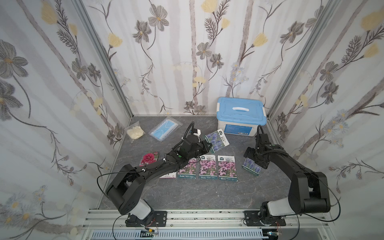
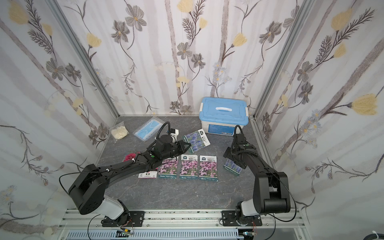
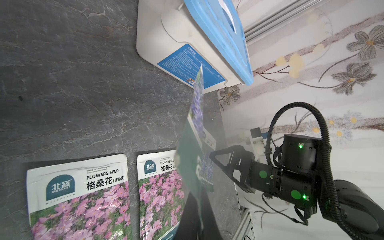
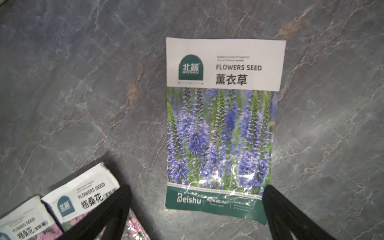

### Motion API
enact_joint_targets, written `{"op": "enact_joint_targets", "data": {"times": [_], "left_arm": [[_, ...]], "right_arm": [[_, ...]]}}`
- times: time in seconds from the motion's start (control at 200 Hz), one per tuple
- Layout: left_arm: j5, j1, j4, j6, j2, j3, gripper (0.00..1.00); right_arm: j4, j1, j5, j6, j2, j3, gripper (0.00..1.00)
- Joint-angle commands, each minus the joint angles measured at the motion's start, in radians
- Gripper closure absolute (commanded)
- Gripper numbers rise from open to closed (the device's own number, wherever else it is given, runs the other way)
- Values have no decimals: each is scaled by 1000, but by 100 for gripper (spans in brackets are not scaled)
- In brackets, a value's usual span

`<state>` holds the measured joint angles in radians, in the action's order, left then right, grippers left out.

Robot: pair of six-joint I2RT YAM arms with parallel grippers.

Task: Arrange the seed packets in a row
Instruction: Adjust the seed packet at the center of the board.

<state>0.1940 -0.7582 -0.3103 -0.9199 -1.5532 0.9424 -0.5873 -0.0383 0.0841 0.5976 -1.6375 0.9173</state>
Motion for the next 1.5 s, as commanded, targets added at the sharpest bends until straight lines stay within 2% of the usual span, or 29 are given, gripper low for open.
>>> {"op": "enact_joint_targets", "data": {"times": [0.0,0.205,0.53,0.689,0.909,1.089,1.344,1.494], "left_arm": [[18,-5,-49,-8,-13,1,100],[22,-23,-50,7,-18,12,100],[35,-23,-46,13,-19,19,100],[35,-23,-45,15,-18,19,100],[39,-23,-41,15,-16,24,100],[54,-23,-39,13,-27,33,100],[71,-28,-61,1,-52,44,100],[65,-32,-59,1,-43,36,100]], "right_arm": [[32,41,16,-26,-37,27,0],[28,73,69,-64,-121,79,0],[68,65,32,-144,-248,67,0],[60,21,41,-193,-287,69,0],[-1,-68,169,-214,-309,87,0],[-61,-100,284,-223,-280,79,0],[-92,-135,243,-218,-218,63,0],[-133,-160,261,-215,-162,73,0]]}}
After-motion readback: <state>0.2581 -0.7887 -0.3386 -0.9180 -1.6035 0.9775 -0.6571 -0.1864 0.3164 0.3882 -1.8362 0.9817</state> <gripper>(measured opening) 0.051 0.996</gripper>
